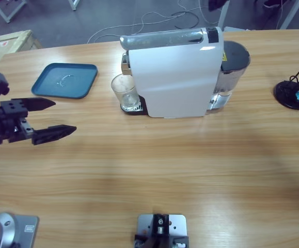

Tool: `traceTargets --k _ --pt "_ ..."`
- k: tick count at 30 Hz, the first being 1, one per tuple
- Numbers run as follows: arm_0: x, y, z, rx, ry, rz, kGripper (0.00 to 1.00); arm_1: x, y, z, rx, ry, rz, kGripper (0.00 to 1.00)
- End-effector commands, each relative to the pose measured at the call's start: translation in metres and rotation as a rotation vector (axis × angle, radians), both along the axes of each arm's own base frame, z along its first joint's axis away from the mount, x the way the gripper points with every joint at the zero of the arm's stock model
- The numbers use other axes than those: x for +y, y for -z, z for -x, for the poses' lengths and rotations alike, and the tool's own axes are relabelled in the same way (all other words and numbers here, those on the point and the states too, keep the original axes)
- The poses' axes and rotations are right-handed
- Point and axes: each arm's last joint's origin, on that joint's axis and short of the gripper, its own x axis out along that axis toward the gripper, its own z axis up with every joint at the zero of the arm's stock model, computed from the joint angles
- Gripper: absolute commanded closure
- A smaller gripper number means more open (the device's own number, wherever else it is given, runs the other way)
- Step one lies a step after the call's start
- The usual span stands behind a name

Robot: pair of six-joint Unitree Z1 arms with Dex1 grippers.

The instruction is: Pour coffee

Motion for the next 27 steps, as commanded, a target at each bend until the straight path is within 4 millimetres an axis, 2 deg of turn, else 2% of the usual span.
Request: traceTargets --k 1,7,27 --pt "-0.004 0.014 -0.003 0.041 -0.007 -0.028 0.018 0.008 0.04 -0.02 0.092 -0.003 0.078 1.0" --pt "-0.004 0.014 -0.004 0.042 -0.006 -0.028 0.018 0.017 0.053 -0.022 0.125 -0.025 0.081 1.0" --pt "-0.005 0.016 -0.005 0.045 -0.006 -0.03 0.018 0.022 0.066 -0.02 0.162 -0.037 0.105 1.0"
